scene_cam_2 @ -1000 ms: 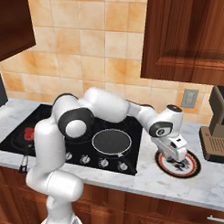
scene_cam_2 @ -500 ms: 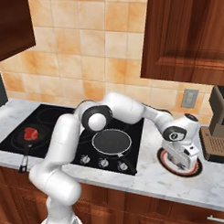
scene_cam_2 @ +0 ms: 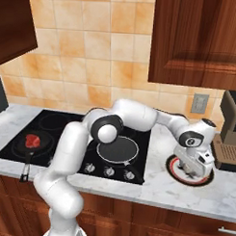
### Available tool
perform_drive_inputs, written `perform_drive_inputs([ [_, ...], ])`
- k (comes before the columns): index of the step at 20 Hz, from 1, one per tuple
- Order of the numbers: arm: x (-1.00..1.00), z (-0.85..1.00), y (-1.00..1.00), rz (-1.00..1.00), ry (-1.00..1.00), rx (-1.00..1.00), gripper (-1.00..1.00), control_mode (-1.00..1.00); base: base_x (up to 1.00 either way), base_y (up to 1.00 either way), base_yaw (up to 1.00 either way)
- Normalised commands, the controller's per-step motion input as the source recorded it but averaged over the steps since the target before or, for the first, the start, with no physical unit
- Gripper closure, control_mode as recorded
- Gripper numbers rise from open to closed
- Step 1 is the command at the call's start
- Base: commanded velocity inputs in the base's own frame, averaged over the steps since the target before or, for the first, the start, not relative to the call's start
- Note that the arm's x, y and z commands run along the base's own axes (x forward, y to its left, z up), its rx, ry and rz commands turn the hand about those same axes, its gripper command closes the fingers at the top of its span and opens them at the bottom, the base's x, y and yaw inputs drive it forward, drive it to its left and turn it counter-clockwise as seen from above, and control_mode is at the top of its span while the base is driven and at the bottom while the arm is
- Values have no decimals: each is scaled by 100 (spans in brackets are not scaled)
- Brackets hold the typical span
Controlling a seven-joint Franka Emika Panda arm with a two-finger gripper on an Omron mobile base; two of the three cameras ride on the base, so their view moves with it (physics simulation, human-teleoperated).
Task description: Place one of the steaks on the plate and the other in the bowl. Then place the bowl in the fridge.
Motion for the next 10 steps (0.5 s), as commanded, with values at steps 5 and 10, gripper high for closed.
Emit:
perform_drive_inputs([
  [5, -26, 21, 42, -8, 0, -15, -100, -100, 0, 0, 0],
  [10, -59, 34, 78, -9, -12, -22, -100, -100, 0, 0, 0],
])
